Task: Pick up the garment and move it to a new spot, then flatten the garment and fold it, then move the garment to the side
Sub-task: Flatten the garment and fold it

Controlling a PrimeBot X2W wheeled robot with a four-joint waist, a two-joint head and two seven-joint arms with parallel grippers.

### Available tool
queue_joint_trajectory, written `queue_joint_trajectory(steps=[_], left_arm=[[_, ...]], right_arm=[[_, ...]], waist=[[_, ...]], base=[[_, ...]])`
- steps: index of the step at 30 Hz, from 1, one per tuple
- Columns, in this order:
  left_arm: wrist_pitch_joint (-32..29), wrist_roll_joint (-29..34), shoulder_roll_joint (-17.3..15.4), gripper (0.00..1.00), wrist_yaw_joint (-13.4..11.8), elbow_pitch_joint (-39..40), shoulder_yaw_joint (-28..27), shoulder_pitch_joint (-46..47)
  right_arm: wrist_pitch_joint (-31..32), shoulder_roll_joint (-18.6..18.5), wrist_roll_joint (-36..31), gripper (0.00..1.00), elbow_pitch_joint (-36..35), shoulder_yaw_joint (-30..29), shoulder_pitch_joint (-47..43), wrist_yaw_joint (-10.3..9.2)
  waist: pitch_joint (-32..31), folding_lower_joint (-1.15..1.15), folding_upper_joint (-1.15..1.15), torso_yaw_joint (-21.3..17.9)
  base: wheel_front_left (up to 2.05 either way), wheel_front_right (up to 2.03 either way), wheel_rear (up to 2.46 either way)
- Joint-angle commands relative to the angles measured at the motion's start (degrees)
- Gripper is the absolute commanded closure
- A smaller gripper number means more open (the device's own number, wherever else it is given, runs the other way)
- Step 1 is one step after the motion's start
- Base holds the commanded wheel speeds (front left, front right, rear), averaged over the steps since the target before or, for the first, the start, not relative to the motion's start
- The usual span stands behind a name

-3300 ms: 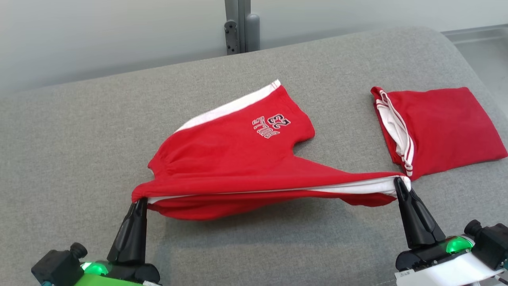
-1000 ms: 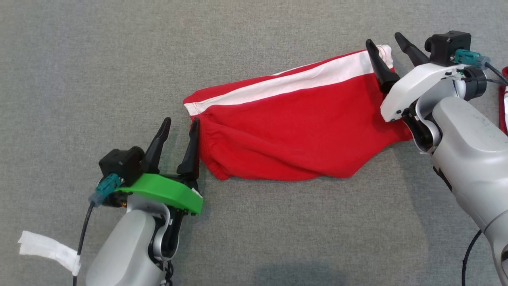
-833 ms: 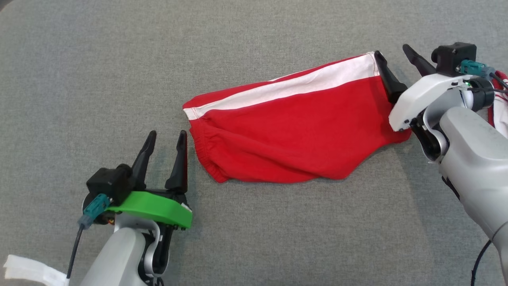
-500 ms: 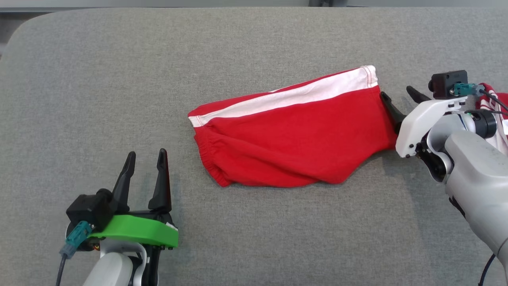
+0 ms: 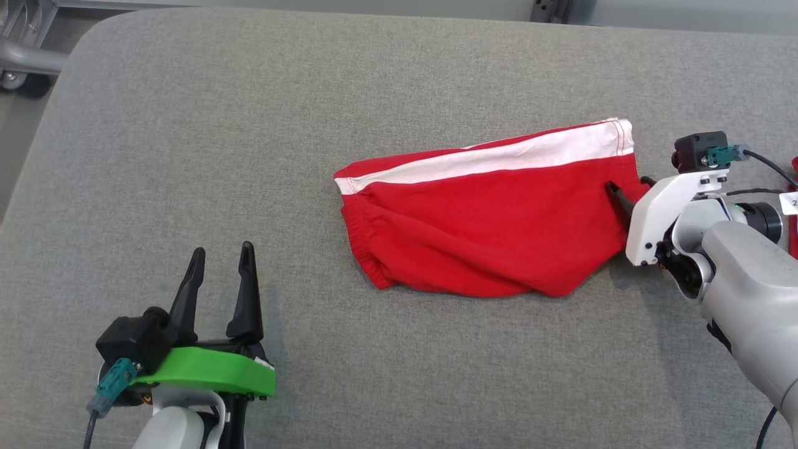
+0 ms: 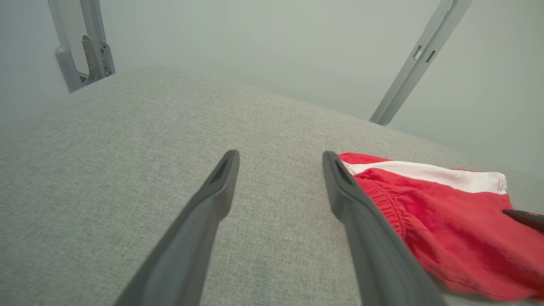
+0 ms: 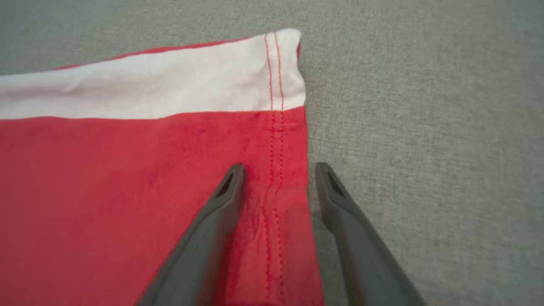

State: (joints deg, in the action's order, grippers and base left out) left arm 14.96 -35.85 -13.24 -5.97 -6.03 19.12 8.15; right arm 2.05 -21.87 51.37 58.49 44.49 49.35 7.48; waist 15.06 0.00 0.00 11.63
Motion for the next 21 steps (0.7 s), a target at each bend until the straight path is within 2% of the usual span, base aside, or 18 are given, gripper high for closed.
queue_joint_trajectory(steps=[1,9,21], left_arm=[[0.3,-0.4,0.0,0.00,0.3,-0.1,-0.3,-0.8],[0.3,0.3,-0.4,0.00,0.2,0.6,-0.6,-1.8],[-1.0,0.7,-2.5,0.00,0.4,1.8,-0.2,-2.4]], right_arm=[[0.7,0.4,0.4,1.00,0.1,0.7,-1.9,0.02],[-1.9,0.1,1.9,1.00,-2.6,1.3,-2.8,0.00],[-8.5,-2.1,5.9,1.00,-10.4,0.4,-9.9,0.00]], waist=[[-0.3,0.00,0.00,0.0],[-2.1,0.00,0.00,-2.8],[-4.9,0.00,0.00,-12.6]], base=[[0.00,0.00,0.00],[0.00,0.00,0.00],[0.00,0.00,0.00]])
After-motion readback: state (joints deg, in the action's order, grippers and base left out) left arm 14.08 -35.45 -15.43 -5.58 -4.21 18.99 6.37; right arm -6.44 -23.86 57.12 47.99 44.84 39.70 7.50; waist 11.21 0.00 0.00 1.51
